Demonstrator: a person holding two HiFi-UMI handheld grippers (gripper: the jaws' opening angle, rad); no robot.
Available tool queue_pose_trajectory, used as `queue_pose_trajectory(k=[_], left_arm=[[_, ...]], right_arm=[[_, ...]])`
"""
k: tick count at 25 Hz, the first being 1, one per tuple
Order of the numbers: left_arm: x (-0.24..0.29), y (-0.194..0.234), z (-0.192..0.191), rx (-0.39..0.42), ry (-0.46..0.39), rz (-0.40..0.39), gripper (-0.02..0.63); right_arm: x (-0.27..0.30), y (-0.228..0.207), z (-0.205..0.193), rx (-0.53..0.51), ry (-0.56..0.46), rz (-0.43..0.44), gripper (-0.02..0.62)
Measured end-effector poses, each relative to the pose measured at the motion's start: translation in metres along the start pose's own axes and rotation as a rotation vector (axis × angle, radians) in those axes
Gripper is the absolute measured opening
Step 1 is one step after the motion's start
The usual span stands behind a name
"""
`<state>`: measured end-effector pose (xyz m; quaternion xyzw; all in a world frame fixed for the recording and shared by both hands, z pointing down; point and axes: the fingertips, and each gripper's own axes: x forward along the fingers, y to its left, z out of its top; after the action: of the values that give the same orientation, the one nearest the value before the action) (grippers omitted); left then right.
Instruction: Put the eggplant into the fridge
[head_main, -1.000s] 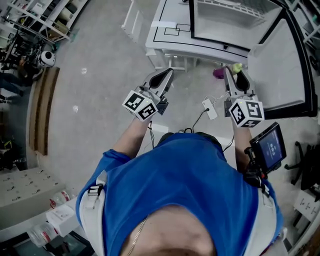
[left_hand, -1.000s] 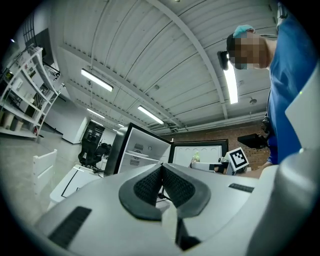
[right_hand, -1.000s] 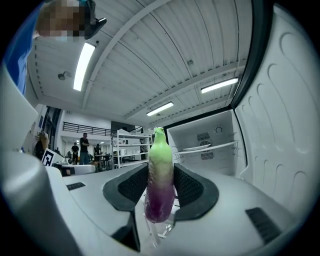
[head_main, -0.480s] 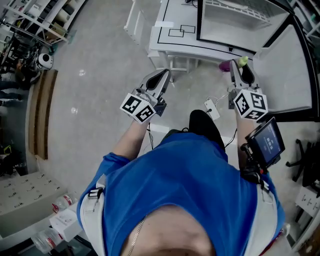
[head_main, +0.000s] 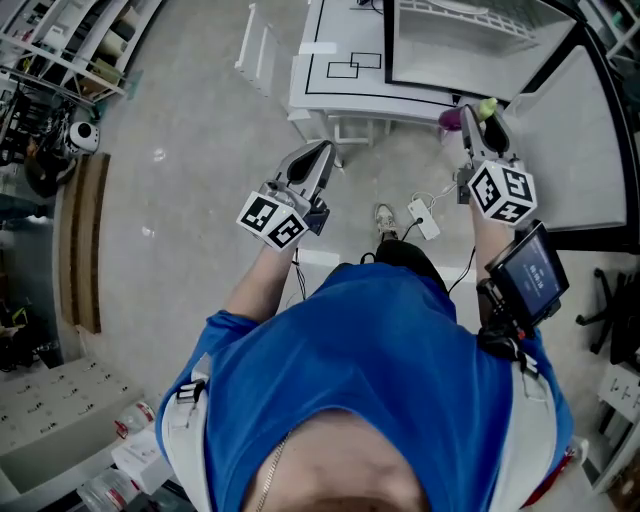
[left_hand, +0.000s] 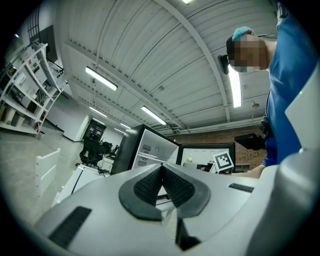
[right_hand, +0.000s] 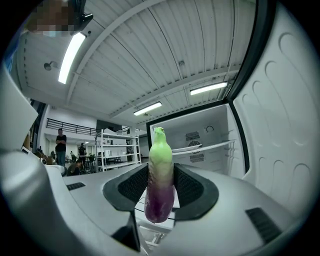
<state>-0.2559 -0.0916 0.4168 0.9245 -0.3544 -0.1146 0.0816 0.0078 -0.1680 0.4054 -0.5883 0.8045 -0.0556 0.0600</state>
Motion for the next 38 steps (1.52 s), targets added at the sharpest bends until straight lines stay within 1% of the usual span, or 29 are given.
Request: queue_pose_trajectory(k=[6,8,12,16,18,21,23,28,33,35,38], left_arm=[[0.045,0.043,-0.01,-0.008,0.012,0.004,0.009],[0.058,0.053,-0.012,-0.012,0.016,0.003,0.009],[0.083,0.069,-0.013,-0.023,0.024,-0.004,0.009],[0.102,0.083,-0.016,-0.011,0.053,-0.008,0.009],[0.111,0.089,-0.017,-0.014,0.06,-0.003,0.009],[0.121,0.097,-0.022,-0.014,0.071,0.0,0.009],[0.125,0.102,-0.022,-0.014,0.078,0.005,0.009],[0.135,0.118,-0.019,-0.025,0.069,0.027,0.009],[0.155,0.146,-0.035,-0.022,0.084,0.039,0.009],[0.157,0.151,-0.037,-0.027,0.09,0.045,0.009],[0.153,0.146,-0.031,-0.032,0.092,0.051,0.009]], right_arm=[[0.064,-0.038,-0.019,-0.008,0.022,-0.02,0.164],[0.081,-0.047,-0.025,-0.026,0.037,-0.024,0.164],[0.112,-0.066,-0.038,-0.096,0.079,-0.03,0.164],[0.145,-0.081,-0.051,-0.217,0.13,-0.023,0.164],[0.16,-0.087,-0.059,-0.33,0.161,-0.015,0.164],[0.183,-0.089,-0.075,-0.595,0.211,0.011,0.164],[0.196,-0.087,-0.082,-0.738,0.233,0.039,0.164],[0.227,-0.087,-0.102,-0.943,0.271,0.09,0.164],[0.27,-0.11,-0.151,-1.189,0.362,0.118,0.164],[0.279,-0.118,-0.164,-1.26,0.399,0.124,0.164],[0.282,-0.125,-0.172,-1.353,0.464,0.124,0.164]])
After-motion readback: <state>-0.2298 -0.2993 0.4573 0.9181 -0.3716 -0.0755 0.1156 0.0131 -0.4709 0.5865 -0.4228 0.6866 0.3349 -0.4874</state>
